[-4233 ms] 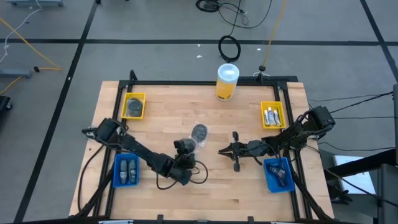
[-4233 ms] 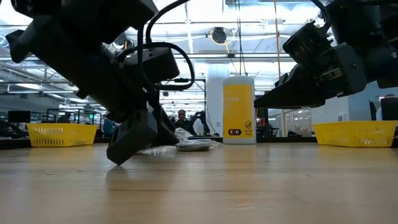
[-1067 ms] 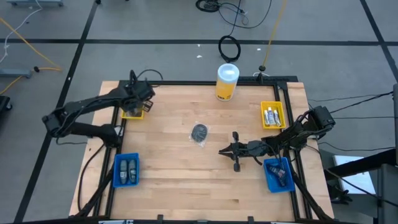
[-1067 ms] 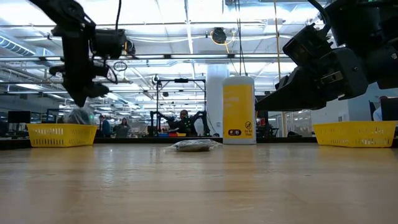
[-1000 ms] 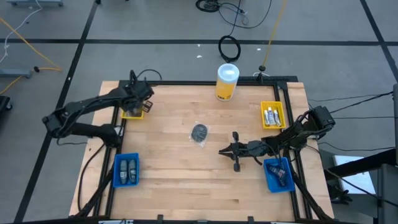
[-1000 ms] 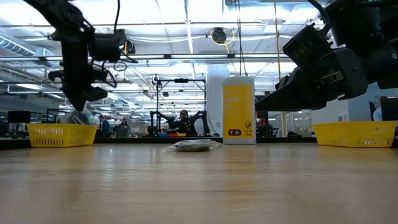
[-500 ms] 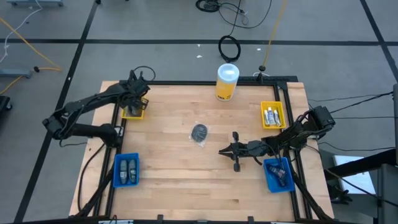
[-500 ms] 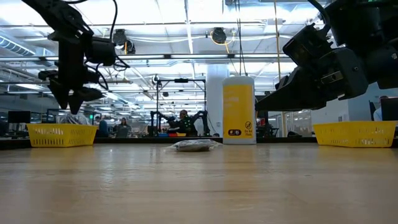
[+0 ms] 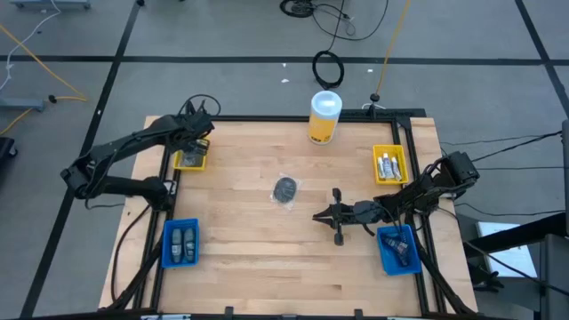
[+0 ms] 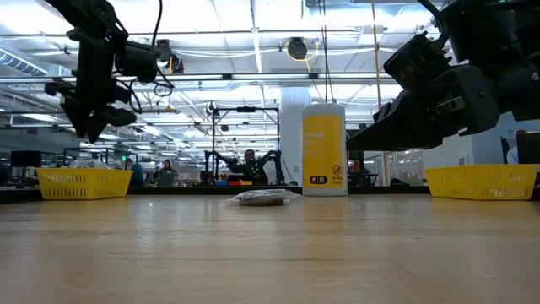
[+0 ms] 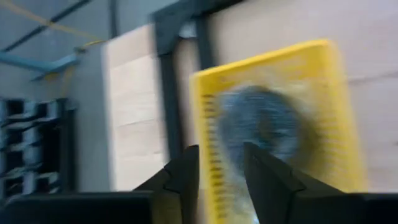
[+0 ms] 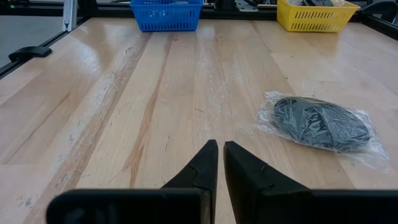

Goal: Pick & Place Travel size toiletries
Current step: Put the black hairbrush into the left yellow bin

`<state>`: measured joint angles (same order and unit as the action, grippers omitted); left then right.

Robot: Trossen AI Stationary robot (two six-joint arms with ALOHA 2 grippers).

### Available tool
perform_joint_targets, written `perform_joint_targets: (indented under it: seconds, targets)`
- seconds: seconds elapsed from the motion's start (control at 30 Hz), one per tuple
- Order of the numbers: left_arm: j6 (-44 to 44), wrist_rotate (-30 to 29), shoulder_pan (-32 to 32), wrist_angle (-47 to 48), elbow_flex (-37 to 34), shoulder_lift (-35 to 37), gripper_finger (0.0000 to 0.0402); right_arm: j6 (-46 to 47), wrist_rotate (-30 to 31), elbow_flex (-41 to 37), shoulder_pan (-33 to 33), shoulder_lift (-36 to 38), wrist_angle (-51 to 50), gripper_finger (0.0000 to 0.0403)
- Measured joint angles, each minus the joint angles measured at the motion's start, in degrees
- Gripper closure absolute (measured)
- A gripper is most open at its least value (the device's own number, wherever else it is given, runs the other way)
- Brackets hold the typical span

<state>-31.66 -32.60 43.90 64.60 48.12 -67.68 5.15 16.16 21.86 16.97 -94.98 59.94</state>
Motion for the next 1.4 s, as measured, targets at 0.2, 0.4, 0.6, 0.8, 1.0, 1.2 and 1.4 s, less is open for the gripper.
perform_joint_targets:
  seconds: [0.2,0.4,0.6,0.8,1.0,1.2,1.4]
  targets:
    - [2.4,3.6,0.3,-6.8,-3.3,-0.7,0.0325,0.1,0.0,0.0,0.0,0.0,0.0,0.0383]
    - [0.2,1.5,3.5,-13.0,-8.1,-2.4,0.0392,0.1,0.0,0.0,0.0,0.0,-0.1,0.0383]
    - [2.0,4.1,6.2,-21.4,-12.6,-4.5,0.0384,0.2,0.0,0.0,0.0,0.0,-0.2,0.0383]
    - [4.5,4.5,7.6,-20.7,-12.3,-5.4,0.0396,0.2,0.0,0.0,0.0,0.0,-0.2,0.0383]
    - [5.6,8.9,6.9,-14.1,-6.8,-4.2,0.0387,-0.2,0.1,0.0,0.0,0.0,-0.2,0.0383]
    - [3.2,10.3,2.6,-11.7,-2.1,-1.5,0.0377,-0.2,0.1,0.0,0.0,0.0,-0.2,0.0383]
    - [-0.2,10.5,-8.8,-19.8,-2.7,0.4,0.0376,-0.2,0.1,0.0,0.0,0.0,-0.2,0.0383]
